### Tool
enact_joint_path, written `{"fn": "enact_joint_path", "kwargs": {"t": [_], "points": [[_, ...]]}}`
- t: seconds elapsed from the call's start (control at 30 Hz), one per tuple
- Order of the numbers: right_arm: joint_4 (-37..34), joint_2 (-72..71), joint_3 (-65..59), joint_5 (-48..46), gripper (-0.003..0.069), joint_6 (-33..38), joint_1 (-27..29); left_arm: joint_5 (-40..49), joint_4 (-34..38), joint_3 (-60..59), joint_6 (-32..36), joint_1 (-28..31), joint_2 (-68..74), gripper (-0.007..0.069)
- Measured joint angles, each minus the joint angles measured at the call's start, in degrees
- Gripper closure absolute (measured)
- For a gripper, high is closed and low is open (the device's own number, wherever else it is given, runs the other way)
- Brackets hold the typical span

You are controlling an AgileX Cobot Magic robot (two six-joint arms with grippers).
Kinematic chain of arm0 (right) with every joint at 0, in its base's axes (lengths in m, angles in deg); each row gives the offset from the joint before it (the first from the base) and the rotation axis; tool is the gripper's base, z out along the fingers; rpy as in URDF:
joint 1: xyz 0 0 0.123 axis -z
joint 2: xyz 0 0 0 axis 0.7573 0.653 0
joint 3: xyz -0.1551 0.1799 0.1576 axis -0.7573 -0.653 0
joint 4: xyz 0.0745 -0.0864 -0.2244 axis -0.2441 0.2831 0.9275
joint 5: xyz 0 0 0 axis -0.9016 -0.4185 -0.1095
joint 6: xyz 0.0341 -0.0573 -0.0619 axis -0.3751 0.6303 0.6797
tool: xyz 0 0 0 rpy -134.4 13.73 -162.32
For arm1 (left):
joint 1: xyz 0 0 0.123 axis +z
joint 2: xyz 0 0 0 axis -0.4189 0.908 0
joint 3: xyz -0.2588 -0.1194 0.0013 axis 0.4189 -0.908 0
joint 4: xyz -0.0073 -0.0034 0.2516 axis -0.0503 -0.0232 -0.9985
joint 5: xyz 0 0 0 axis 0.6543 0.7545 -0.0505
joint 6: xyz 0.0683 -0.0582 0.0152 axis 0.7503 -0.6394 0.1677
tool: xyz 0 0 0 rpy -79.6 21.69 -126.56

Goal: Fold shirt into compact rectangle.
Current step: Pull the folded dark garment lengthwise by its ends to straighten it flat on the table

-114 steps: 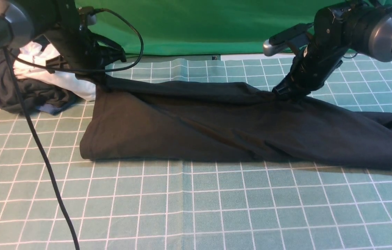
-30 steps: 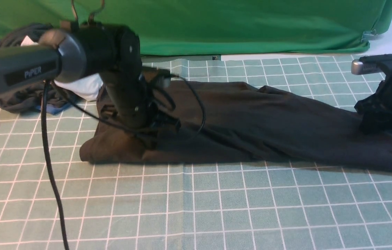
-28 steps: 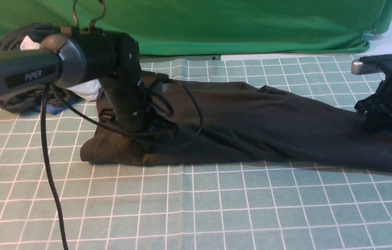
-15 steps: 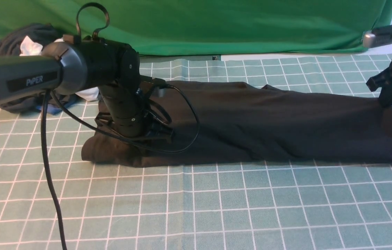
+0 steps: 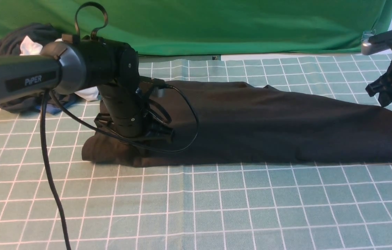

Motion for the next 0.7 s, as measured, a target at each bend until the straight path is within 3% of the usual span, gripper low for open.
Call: {"fn": "enact_joint_path", "kwargs": {"t": [0.1,0.17,0.27,0.3,0.37,0.5,0.57,0.63,0.67,0.7], "points": [[1.5,-2.2,0.9,-4.4,0.0270,-3.2,0.0,0.0,0.2,-0.1,0.0,0.0,-1.9,0.0613],[2.5,-5.3,1.3,-8.7,0.0289,-5.7,0.0,0.0,0.3,-0.2,0.0,0.0,-4.1,0.0613],[3.0,-8.1,0.0,-11.1,0.0381,-5.8,0.3,0.0,0.3,-0.2,0.0,0.0,-6.4,0.0613],[3.0,-9.9,-1.9,-11.9,0.0467,-6.0,0.6,0.1,0.3,-0.6,-0.6,0.0,-7.9,0.0613],[2.8,-12.4,-6.1,-12.1,0.0566,-6.4,1.3,-0.8,0.3,-1.9,-1.0,0.0,-9.4,0.0613],[1.4,-16.3,-14.2,-9.0,0.0645,-8.0,4.1,-4.8,0.3,-6.9,-1.8,0.0,-11.1,0.0613],[-0.7,-17.5,-16.1,-8.5,0.0634,-8.5,5.8,-6.3,0.3,-9.3,-2.5,0.0,-11.1,0.0613],[-5.1,-17.8,-17.8,-7.5,0.0548,-8.3,8.6,-8.6,0.4,-12.2,-3.3,0.1,-11.1,0.0613],[-8.1,-17.2,-18.3,-6.9,0.0452,-7.8,10.1,-9.5,0.7,-13.4,-3.9,0.2,-11.1,0.0613],[-9.4,-16.6,-18.5,-6.5,0.0405,-7.2,10.6,-10.1,0.8,-13.9,-4.1,0.3,-11.1,0.0613]]}}
